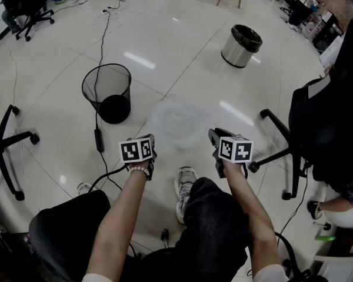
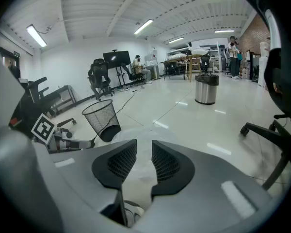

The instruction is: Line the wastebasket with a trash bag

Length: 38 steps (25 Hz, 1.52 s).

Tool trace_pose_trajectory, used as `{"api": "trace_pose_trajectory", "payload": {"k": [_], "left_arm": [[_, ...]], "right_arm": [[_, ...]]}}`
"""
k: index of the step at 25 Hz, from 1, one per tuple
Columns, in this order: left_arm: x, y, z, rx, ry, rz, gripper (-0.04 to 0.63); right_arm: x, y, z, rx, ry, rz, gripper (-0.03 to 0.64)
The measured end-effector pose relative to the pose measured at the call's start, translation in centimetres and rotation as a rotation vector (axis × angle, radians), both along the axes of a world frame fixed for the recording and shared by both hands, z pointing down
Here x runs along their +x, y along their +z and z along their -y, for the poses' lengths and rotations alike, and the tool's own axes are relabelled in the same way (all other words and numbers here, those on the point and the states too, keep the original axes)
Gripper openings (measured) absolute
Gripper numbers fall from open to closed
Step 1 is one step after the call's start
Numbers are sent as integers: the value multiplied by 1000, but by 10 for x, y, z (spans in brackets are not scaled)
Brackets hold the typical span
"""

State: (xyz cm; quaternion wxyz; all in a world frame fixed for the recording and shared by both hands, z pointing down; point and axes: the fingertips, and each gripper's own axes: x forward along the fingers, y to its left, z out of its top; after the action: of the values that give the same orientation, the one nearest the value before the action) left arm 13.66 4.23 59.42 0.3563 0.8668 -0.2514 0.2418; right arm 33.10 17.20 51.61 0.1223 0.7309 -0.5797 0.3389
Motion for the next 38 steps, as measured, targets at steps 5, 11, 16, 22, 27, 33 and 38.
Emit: {"api": "trace_pose_trajectory", "payload": {"k": [5,11,16,22,27,33,38], "left_arm": [[33,6,38,-68,-47,-134,125],[58,31,71,-106,12,-135,212],[73,60,84,-169,7,-106,236],[79,81,99,-210,-61,-100,244],[75,70,117,-152,-105,-149,298],[82,104,109,-175,-28,-12,310],[90,96,101,-178,40,-63,12]], "right_arm": [[44,25,8,-32,8,10,184],[80,48,36,-57,-8,31,242],[93,74,63,-86,-31,58,255],[113,108,86,-146,-34,67,255],[108,131,103,-166,-75,96,255],[106,143,110,-189,-75,82,253],[103,134,113,-185,-114,-5,2]]}}
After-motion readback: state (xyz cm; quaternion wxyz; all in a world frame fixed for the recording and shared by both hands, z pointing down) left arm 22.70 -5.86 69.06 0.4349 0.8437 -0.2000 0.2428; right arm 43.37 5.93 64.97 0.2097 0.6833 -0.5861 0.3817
